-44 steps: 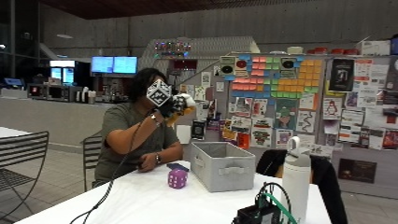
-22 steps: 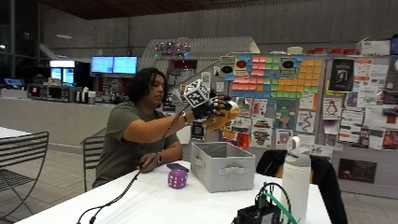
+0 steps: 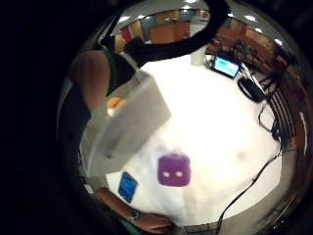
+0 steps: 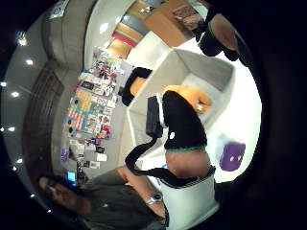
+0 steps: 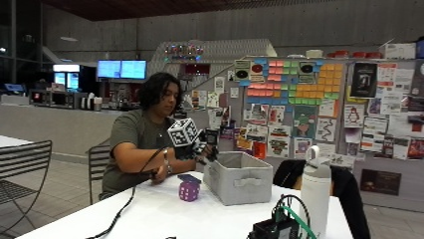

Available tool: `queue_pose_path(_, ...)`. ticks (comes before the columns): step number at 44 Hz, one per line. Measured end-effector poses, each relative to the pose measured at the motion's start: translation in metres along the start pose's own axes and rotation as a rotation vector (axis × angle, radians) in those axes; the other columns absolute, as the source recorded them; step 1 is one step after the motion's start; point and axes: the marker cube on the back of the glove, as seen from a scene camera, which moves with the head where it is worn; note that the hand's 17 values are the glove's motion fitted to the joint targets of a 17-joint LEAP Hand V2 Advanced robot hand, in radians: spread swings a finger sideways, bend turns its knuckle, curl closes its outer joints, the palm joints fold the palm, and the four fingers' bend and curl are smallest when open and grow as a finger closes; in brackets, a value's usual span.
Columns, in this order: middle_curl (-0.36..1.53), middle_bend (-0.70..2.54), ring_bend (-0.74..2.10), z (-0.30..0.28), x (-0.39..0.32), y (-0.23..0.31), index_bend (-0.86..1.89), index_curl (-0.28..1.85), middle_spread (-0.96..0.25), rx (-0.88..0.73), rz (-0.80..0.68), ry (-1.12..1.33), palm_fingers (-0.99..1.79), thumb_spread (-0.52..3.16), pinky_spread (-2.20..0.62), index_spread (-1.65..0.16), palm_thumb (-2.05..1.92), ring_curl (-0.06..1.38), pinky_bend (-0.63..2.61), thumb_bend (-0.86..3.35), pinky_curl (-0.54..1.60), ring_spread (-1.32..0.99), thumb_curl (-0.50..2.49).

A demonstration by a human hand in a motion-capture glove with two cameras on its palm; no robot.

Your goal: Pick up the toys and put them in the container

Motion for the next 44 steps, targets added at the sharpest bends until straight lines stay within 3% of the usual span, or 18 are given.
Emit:
queue_pose_path(11,0.51,0.66,0.89,0.085,0.086,0.062,0.60,0.48,-0.20,-0.141,0.057,0.372,0.24,1.50,-0.03,-0.34,0.02,0.35,0.87,0.00,0.36,-0.30,0.27)
queue_pose_path(16,0.47,0.54,0.84,0.102,0.097,0.068,0.57,0.48,-0.19,-0.021,0.011,0.367,0.24,1.50,-0.08,-0.35,0.02,0.34,1.02,0.00,0.39,-0.30,0.27)
queue_pose_path(23,0.53,0.77,1.14,0.103,0.104,0.078,0.44,0.42,-0.25,0.166,-0.071,0.395,1.08,1.57,-0.29,-0.35,0.29,0.37,1.05,0.14,0.35,-0.37,0.36)
queue_pose_path(24,0.54,0.78,1.15,0.101,0.104,0.080,0.42,0.41,-0.25,0.176,-0.077,0.381,1.09,1.57,-0.31,-0.35,0.31,0.37,1.05,0.15,0.35,-0.37,0.38)
queue_pose_path(27,0.61,0.92,1.29,0.086,0.100,0.083,0.53,0.49,-0.27,0.200,-0.079,0.320,1.30,1.56,-0.34,-0.34,0.37,0.46,1.09,0.17,0.41,-0.38,0.42)
queue_pose_path(33,0.71,1.10,1.39,0.013,0.046,0.093,0.74,0.61,-0.29,0.282,-0.133,0.150,1.28,1.48,-0.38,-0.33,0.42,0.54,1.10,0.17,0.46,-0.38,0.50)
queue_pose_path(37,0.75,1.19,1.43,-0.057,-0.016,0.101,0.84,0.67,-0.29,0.330,-0.247,0.072,1.25,1.43,-0.40,-0.32,0.42,0.57,1.12,0.16,0.48,-0.37,0.55)
queue_pose_path(41,0.78,1.24,1.46,-0.106,-0.059,0.101,0.91,0.72,-0.29,0.375,-0.515,0.035,1.21,1.39,-0.41,-0.30,0.42,0.59,1.14,0.15,0.49,-0.37,0.59)
queue_pose_path(44,0.79,1.27,1.47,-0.133,-0.097,0.090,0.94,0.75,-0.29,0.398,-0.475,-0.045,1.18,1.36,-0.42,-0.29,0.42,0.61,1.15,0.14,0.51,-0.37,0.63)
